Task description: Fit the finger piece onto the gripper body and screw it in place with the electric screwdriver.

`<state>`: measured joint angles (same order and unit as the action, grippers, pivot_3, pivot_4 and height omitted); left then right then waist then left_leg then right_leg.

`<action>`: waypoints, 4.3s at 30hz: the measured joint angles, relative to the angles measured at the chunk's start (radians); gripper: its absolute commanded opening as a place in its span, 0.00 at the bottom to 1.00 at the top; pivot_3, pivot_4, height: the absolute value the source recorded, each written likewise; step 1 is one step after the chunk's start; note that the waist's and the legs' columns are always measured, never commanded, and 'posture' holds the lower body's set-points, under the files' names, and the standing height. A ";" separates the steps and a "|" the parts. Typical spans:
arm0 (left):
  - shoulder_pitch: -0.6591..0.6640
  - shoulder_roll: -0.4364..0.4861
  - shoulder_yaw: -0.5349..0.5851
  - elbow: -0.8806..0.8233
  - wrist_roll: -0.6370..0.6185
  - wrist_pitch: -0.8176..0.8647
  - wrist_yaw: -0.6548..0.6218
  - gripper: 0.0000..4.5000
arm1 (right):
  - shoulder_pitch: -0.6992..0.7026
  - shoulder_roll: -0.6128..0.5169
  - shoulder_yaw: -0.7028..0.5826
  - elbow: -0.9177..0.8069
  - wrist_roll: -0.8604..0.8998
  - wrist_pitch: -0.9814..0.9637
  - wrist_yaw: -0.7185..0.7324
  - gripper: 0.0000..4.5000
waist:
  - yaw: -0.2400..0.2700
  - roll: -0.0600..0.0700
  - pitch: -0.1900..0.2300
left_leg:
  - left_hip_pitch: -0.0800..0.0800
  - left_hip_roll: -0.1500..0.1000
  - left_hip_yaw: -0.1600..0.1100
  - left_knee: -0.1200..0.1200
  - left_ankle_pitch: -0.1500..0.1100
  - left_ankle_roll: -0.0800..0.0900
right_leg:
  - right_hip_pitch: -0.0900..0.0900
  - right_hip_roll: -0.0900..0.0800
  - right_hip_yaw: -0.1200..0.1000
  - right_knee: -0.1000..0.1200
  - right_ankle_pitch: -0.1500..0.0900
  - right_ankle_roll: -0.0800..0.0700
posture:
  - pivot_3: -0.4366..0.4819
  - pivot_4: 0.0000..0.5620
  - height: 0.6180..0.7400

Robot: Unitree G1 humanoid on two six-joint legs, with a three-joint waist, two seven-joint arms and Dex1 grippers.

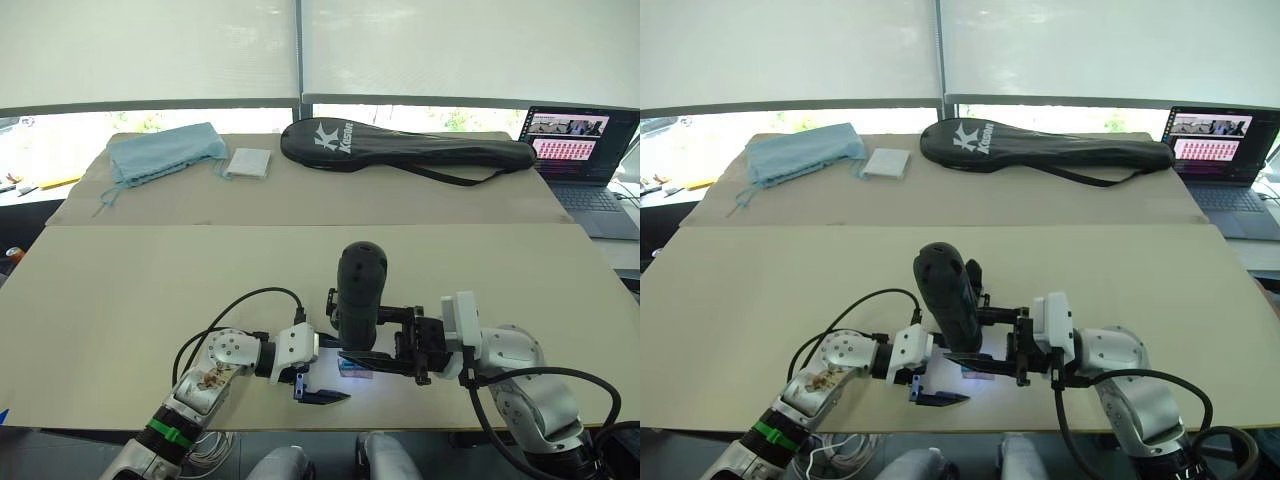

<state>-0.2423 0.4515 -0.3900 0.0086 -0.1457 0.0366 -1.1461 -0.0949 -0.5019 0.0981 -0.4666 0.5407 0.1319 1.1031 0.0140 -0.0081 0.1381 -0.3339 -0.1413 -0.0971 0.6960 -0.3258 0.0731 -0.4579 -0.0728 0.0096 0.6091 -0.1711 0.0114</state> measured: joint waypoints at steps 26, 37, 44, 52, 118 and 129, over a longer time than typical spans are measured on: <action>0.003 0.003 -0.003 -0.021 0.000 0.033 0.017 0.99 | -0.006 0.003 0.000 0.021 -0.007 -0.001 0.002 0.43 | 0.000 0.000 0.000 | 0.000 0.000 0.000 0.000 0.000 0.000 | 0.000 0.000 0.000 0.000 0.000 0.000 | 0.48 0.27 1.00; 0.003 0.004 -0.004 -0.022 0.000 0.034 0.019 0.99 | -0.010 0.003 0.005 0.035 -0.011 -0.022 0.004 0.43 | 0.000 0.000 0.000 | 0.000 0.000 0.000 0.000 0.000 0.000 | 0.000 0.000 0.000 0.000 0.000 0.000 | 0.48 0.27 1.00; 0.003 0.004 -0.004 -0.023 0.000 0.037 0.021 0.99 | -0.011 0.001 0.010 0.036 -0.015 -0.023 0.004 0.43 | 0.000 0.000 0.000 | 0.001 0.000 0.000 0.000 0.000 0.000 | 0.001 0.000 0.000 0.000 0.000 0.000 | 0.48 0.27 1.00; 0.003 0.004 -0.003 -0.026 -0.001 0.046 0.024 0.99 | -0.012 -0.002 0.011 0.036 -0.017 -0.023 0.002 0.43 | 0.000 0.000 0.000 | 0.002 0.000 0.000 0.000 0.000 0.000 | 0.001 0.000 0.000 0.000 0.000 0.000 | 0.48 0.27 1.00; -0.184 -0.165 0.135 0.312 0.001 -0.043 0.114 0.99 | -0.266 -0.200 -0.195 -0.137 0.347 0.292 -0.136 0.43 | 0.015 -0.004 0.003 | -0.002 0.000 0.000 0.002 0.000 0.000 | -0.001 -0.001 -0.001 -0.001 0.000 0.000 | 0.48 0.27 1.00; -0.213 -0.189 0.118 0.343 0.025 -0.054 0.106 0.99 | -0.242 -0.206 -0.196 -0.154 0.347 0.292 -0.154 0.43 | 0.028 -0.004 0.003 | -0.002 0.000 0.000 0.002 0.000 0.000 | 0.000 -0.001 -0.001 -0.001 0.000 0.000 | 0.48 0.27 1.00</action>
<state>-0.4556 0.2628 -0.2715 0.3520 -0.1207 -0.0172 -1.0403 -0.3368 -0.7079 -0.0982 -0.6201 0.8875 0.4236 0.9495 0.0421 -0.0118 0.1415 -0.3361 -0.1415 -0.0974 0.6980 -0.3255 0.0732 -0.4581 -0.0740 0.0084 0.6084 -0.1709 0.0113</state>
